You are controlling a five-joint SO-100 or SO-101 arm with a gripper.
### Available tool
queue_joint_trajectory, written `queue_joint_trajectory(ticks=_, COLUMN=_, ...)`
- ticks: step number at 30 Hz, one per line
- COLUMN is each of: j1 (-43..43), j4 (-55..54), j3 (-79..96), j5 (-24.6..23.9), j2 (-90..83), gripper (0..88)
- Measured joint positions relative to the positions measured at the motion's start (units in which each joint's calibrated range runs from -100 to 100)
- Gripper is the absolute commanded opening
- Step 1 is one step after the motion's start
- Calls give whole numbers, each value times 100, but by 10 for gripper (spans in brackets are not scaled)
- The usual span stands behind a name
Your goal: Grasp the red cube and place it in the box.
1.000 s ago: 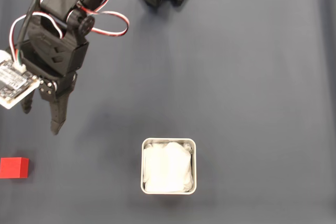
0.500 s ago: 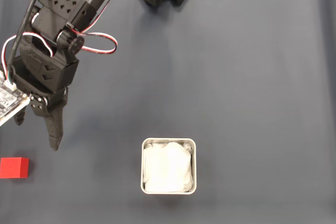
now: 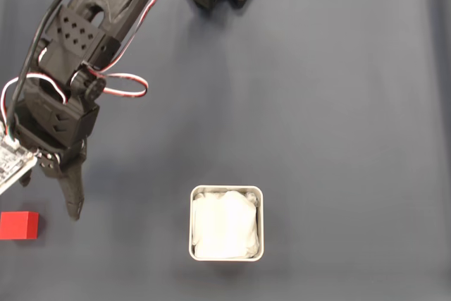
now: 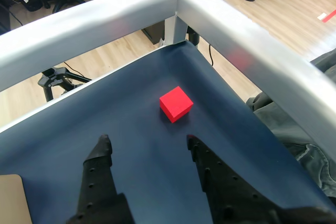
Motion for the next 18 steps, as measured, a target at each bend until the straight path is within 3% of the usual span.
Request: queue_joint_trajectory(ticks=18, j1=126, j4=-16, j3=-1646, j5=-20, j2=1381, gripper=343)
